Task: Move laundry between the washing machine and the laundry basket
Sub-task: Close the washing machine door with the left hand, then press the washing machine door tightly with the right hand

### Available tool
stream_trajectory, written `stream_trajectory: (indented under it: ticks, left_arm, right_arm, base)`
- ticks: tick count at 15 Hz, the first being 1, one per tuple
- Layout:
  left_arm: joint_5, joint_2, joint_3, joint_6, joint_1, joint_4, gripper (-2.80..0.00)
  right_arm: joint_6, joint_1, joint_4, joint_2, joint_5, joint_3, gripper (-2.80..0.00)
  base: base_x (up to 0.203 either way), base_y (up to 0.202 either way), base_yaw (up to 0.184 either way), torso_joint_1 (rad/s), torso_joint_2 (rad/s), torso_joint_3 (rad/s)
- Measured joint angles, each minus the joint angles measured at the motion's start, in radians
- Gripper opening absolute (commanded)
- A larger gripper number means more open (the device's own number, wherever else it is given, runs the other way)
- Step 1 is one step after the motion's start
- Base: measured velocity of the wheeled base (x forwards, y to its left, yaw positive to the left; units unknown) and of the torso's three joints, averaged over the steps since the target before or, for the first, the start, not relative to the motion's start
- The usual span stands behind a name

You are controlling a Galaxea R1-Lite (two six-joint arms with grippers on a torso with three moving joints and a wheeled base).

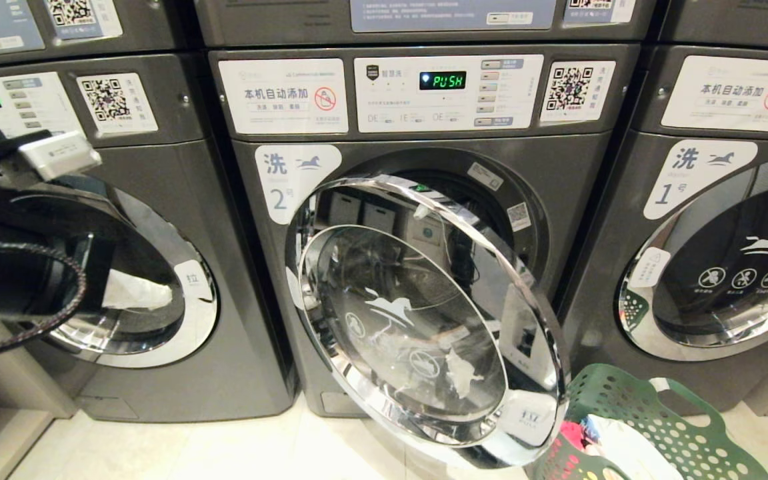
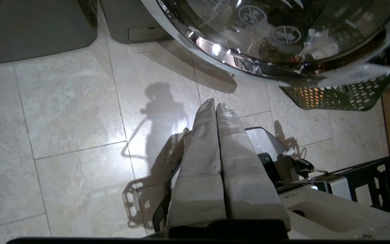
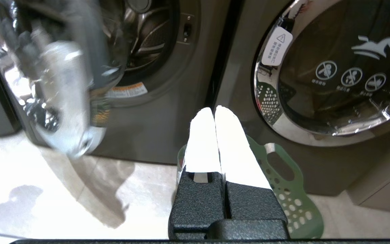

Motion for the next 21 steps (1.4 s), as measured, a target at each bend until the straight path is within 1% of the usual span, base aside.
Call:
stream_trajectory:
  ticks: [1, 3, 5, 7, 8, 9, 10, 12, 13, 14, 15, 17, 19, 21]
  left_arm:
    - [0.037, -0.046, 0.018, -0.005, -0.042, -0.001, -2.8]
    - [0.099, -0.154, 0.068, -0.006, -0.102, -0.002, -2.8]
    - [0.164, -0.271, 0.107, -0.011, -0.133, 0.003, -2.8]
    - [0.231, -0.38, 0.137, -0.024, -0.143, 0.014, -2.8]
    - [0.26, -0.435, 0.153, -0.025, -0.144, 0.025, -2.8]
    - [0.288, -0.492, 0.166, -0.02, -0.144, 0.044, -2.8]
    - [0.321, -0.553, 0.176, -0.001, -0.142, 0.071, -2.8]
    - [0.398, -0.676, 0.189, 0.077, -0.132, 0.122, -2.8]
    - [0.427, -0.723, 0.191, 0.121, -0.109, 0.132, -2.8]
    - [0.441, -0.758, 0.192, 0.153, -0.076, 0.137, -2.8]
    - [0.437, -0.787, 0.184, 0.18, -0.041, 0.139, -2.8]
    - [0.397, -0.825, 0.169, 0.215, 0.009, 0.141, -2.8]
    - [0.361, -0.857, 0.175, 0.225, 0.065, 0.143, -2.8]
    - [0.311, -0.882, 0.191, 0.243, 0.122, 0.147, -2.8]
  right_arm:
    - [-0.023, 0.0, 0.014, 0.011, 0.02, -0.024, -2.8]
    - [0.001, 0.0, 0.055, 0.09, 0.088, -0.143, -2.8]
    - [0.059, 0.0, 0.096, 0.283, 0.188, -0.287, -2.8]
    - [0.103, 0.005, 0.077, 0.552, 0.268, -0.402, -2.8]
    - [0.118, 0.011, 0.042, 0.697, 0.294, -0.446, -2.8]
    - [0.129, 0.018, -0.007, 0.841, 0.302, -0.484, -2.8]
    - [0.141, 0.026, -0.078, 0.994, 0.299, -0.519, -2.8]
    - [0.157, 0.04, -0.257, 1.287, 0.268, -0.581, -2.8]
    - [0.159, 0.045, -0.345, 1.406, 0.249, -0.605, -2.8]
    - [0.155, 0.05, -0.422, 1.506, 0.232, -0.627, -2.8]
    - [0.145, 0.055, -0.491, 1.601, 0.21, -0.649, -2.8]
    - [0.127, 0.059, -0.582, 1.754, 0.185, -0.697, -2.8]
    - [0.122, 0.063, -0.663, 1.88, 0.185, -0.737, -2.8]
    - [0.121, 0.063, -0.76, 1.983, 0.181, -0.77, -2.8]
  base:
    - [0.0, 0.0, 0.0, 0.0, 0.0, 0.0]
    - [0.0, 0.0, 0.0, 0.0, 0.0, 0.0]
    - [0.0, 0.0, 0.0, 0.0, 0.0, 0.0]
    - [0.0, 0.0, 0.0, 0.0, 0.0, 0.0]
    - [0.0, 0.0, 0.0, 0.0, 0.0, 0.0]
    - [0.0, 0.0, 0.0, 0.0, 0.0, 0.0]
    - [0.0, 0.0, 0.0, 0.0, 0.0, 0.0]
    - [0.0, 0.0, 0.0, 0.0, 0.0, 0.0]
    - [0.0, 0.0, 0.0, 0.0, 0.0, 0.0]
    - [0.0, 0.0, 0.0, 0.0, 0.0, 0.0]
    - [0.0, 0.0, 0.0, 0.0, 0.0, 0.0]
    - [0.0, 0.0, 0.0, 0.0, 0.0, 0.0]
    - [0.0, 0.0, 0.0, 0.0, 0.0, 0.0]
    - [0.0, 0.0, 0.0, 0.0, 0.0, 0.0]
